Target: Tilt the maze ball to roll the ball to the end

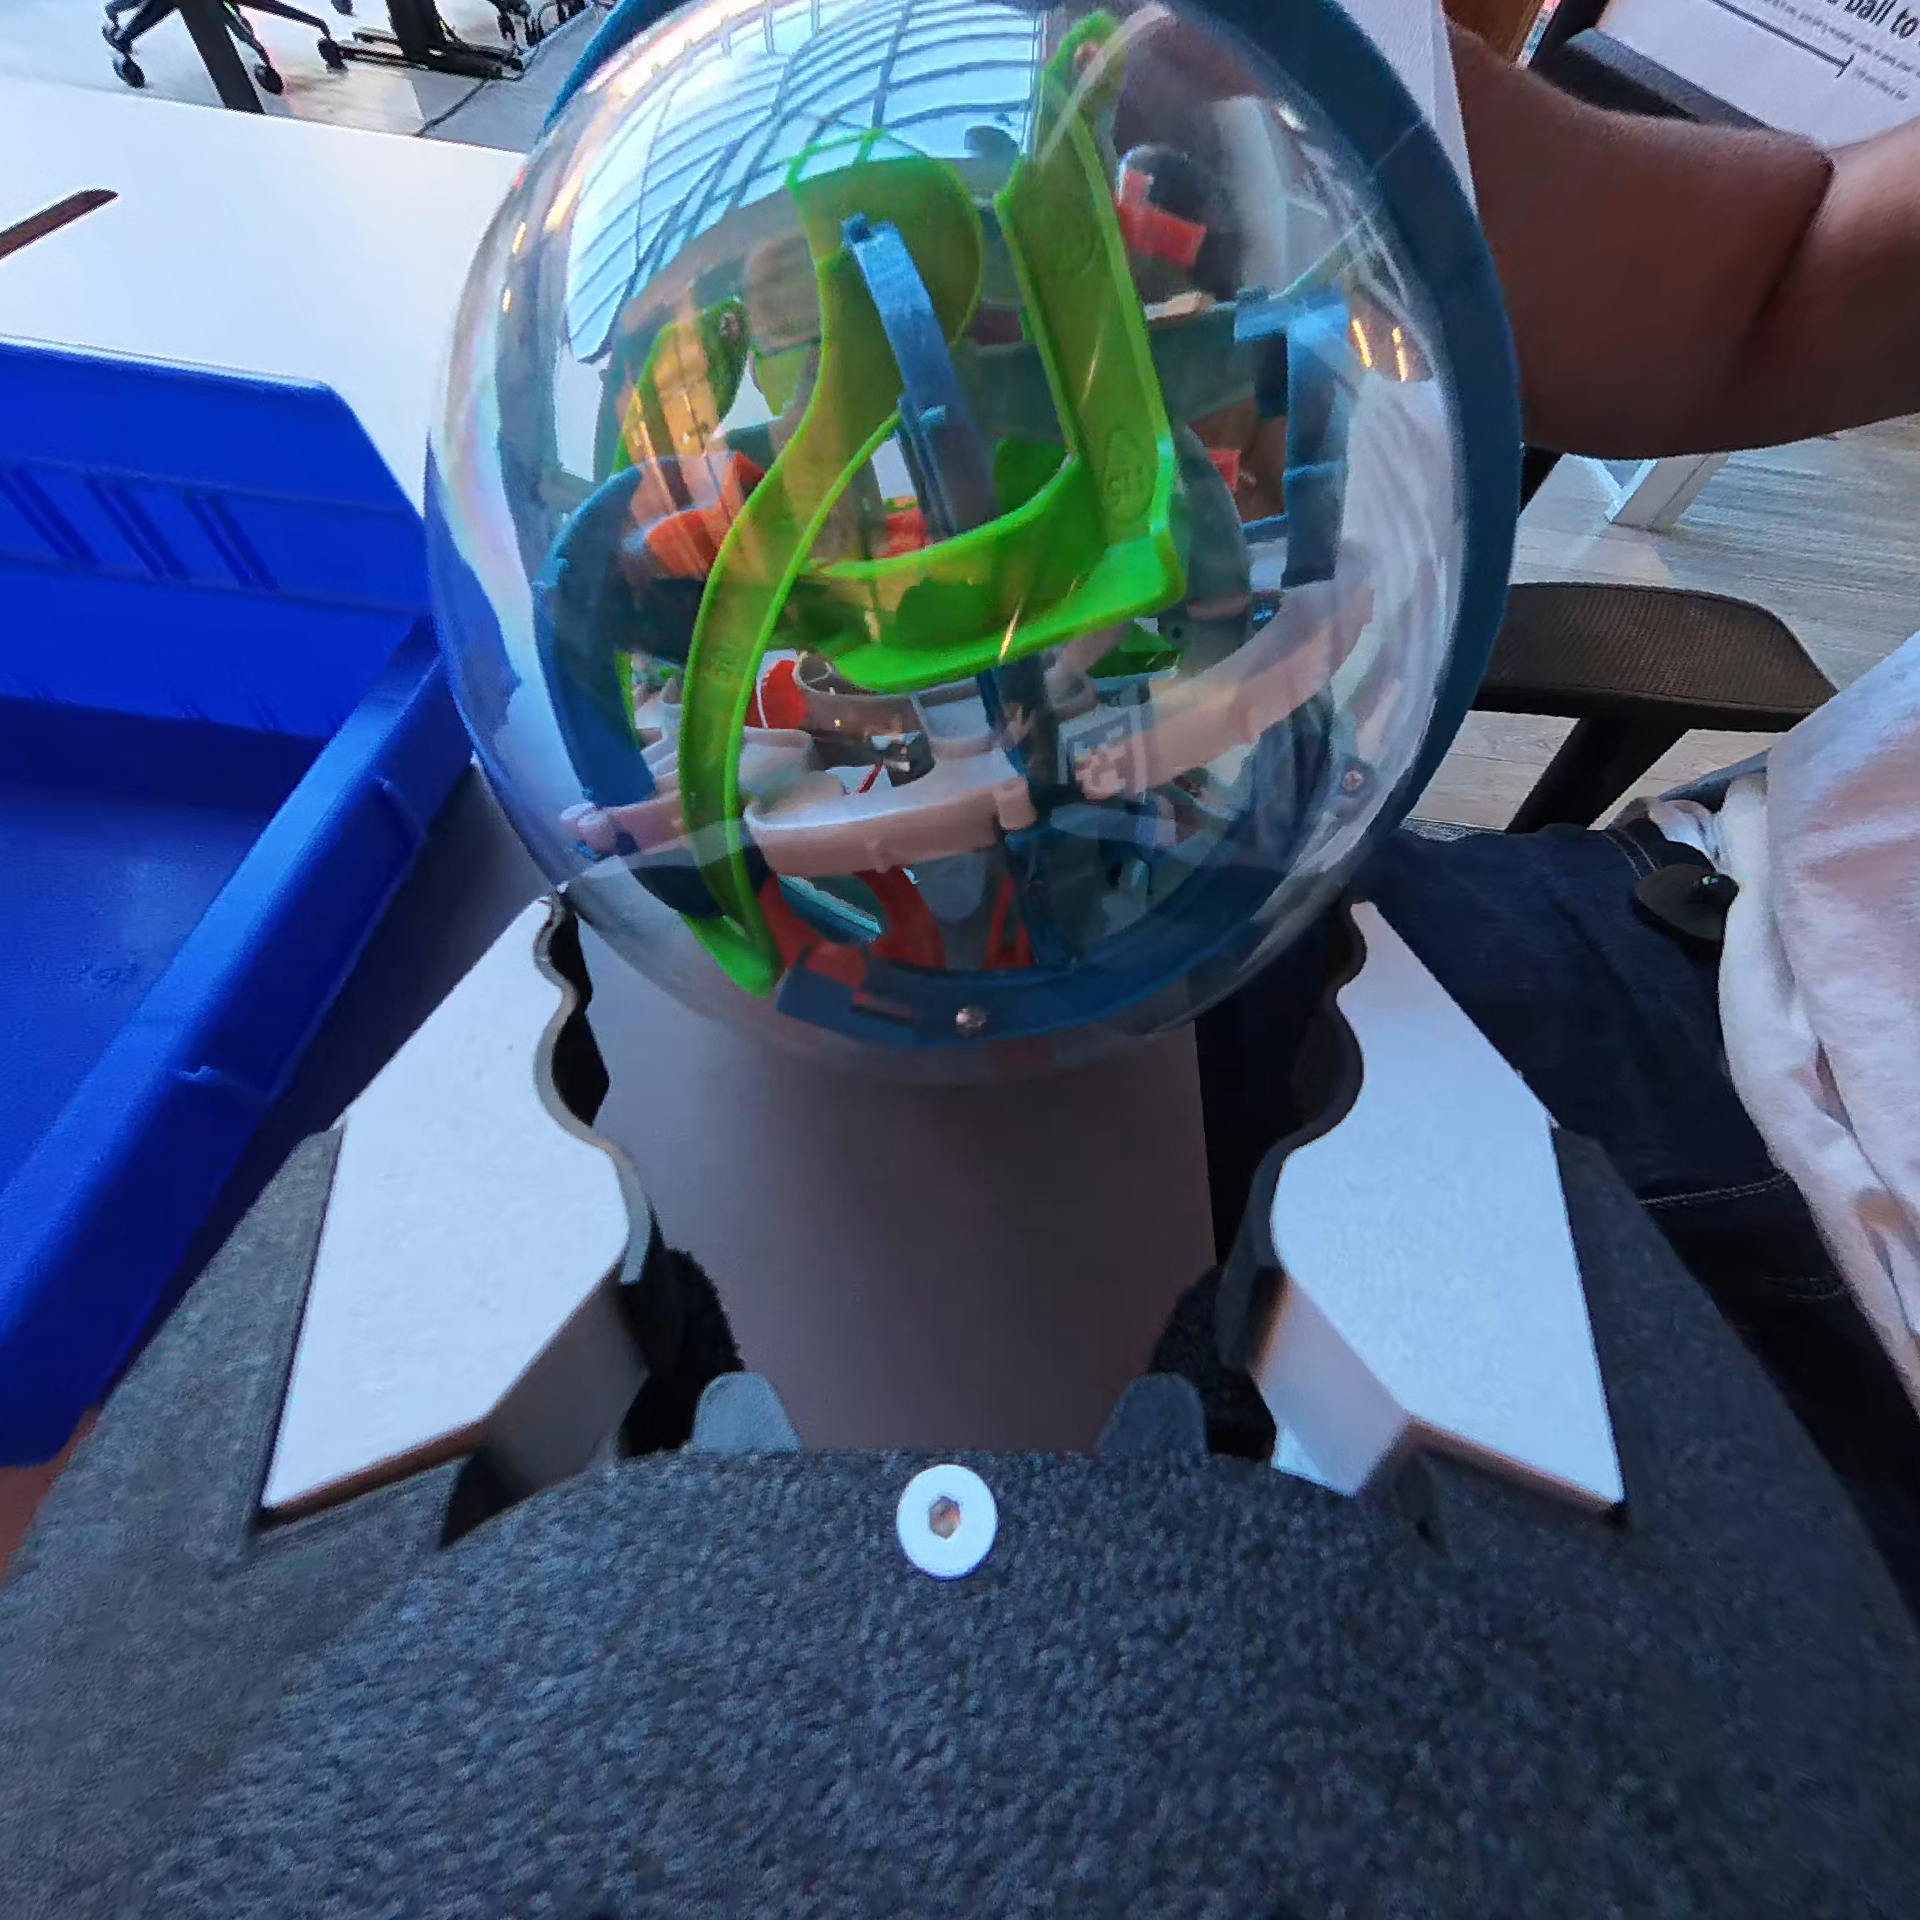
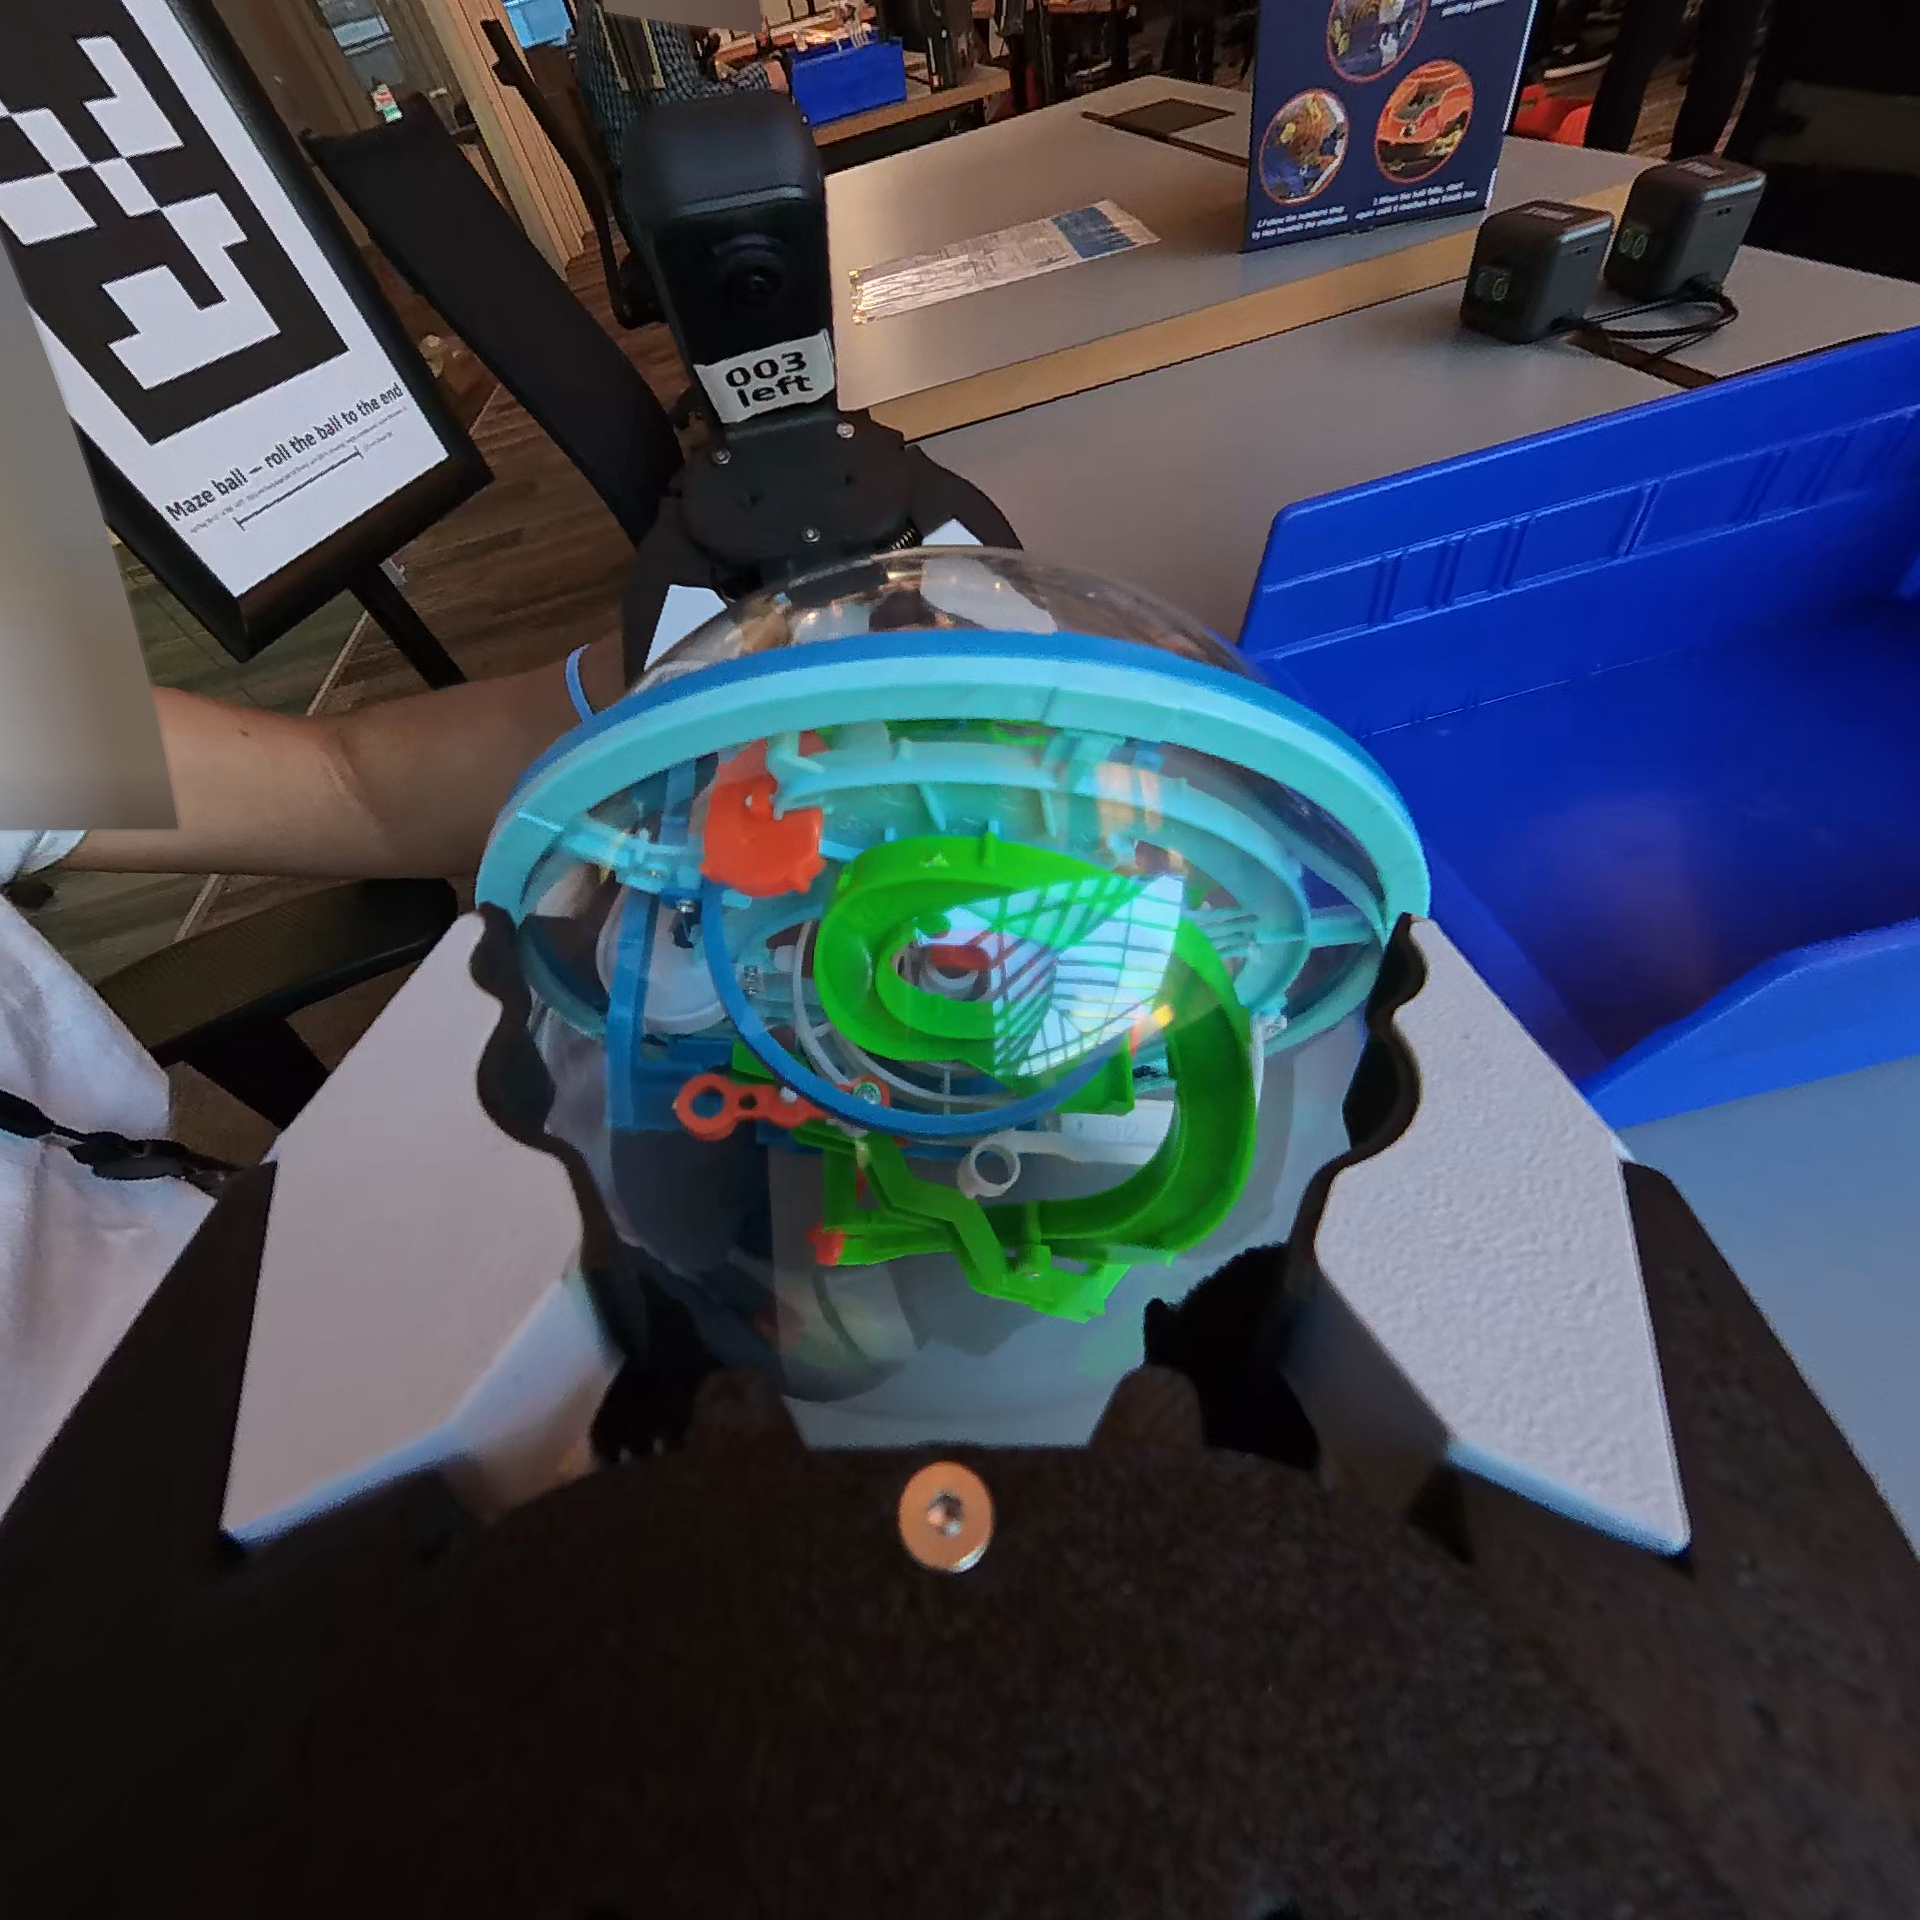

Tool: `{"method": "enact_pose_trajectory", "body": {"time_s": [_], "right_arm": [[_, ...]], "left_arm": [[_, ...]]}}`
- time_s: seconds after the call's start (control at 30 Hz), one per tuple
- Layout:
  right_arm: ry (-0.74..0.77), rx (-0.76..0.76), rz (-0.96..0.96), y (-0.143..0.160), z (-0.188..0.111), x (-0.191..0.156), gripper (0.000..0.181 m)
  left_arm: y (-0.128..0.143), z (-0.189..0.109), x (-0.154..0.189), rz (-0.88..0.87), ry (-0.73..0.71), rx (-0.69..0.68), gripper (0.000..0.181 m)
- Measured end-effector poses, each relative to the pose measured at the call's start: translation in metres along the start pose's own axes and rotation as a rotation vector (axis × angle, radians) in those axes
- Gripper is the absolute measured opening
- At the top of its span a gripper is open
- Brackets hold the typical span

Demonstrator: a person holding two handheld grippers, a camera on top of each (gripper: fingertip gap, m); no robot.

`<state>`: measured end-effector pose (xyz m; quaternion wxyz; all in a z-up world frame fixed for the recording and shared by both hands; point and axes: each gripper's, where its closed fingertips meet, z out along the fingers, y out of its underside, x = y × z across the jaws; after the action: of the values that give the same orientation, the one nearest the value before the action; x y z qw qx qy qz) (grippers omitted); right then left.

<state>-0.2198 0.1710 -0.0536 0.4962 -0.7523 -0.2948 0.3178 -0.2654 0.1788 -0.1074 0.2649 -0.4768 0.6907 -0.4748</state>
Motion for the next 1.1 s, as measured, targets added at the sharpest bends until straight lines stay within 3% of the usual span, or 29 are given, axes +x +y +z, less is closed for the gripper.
{"method": "enact_pose_trajectory", "body": {"time_s": [0.03, 0.8, 1.1], "right_arm": [[0.002, 0.001, -0.003, 0.001, -0.001, -0.001, 0.153], [0.007, 0.084, -0.030, 0.017, -0.024, -0.009, 0.152], [-0.009, 0.139, -0.054, 0.016, -0.024, -0.011, 0.152]], "left_arm": [[0.000, 0.000, 0.001, 0.005, -0.004, 0.000, 0.135], [-0.007, 0.010, 0.013, 0.076, -0.040, -0.035, 0.128], [0.004, 0.015, 0.018, 0.028, 0.013, -0.043, 0.136]]}}
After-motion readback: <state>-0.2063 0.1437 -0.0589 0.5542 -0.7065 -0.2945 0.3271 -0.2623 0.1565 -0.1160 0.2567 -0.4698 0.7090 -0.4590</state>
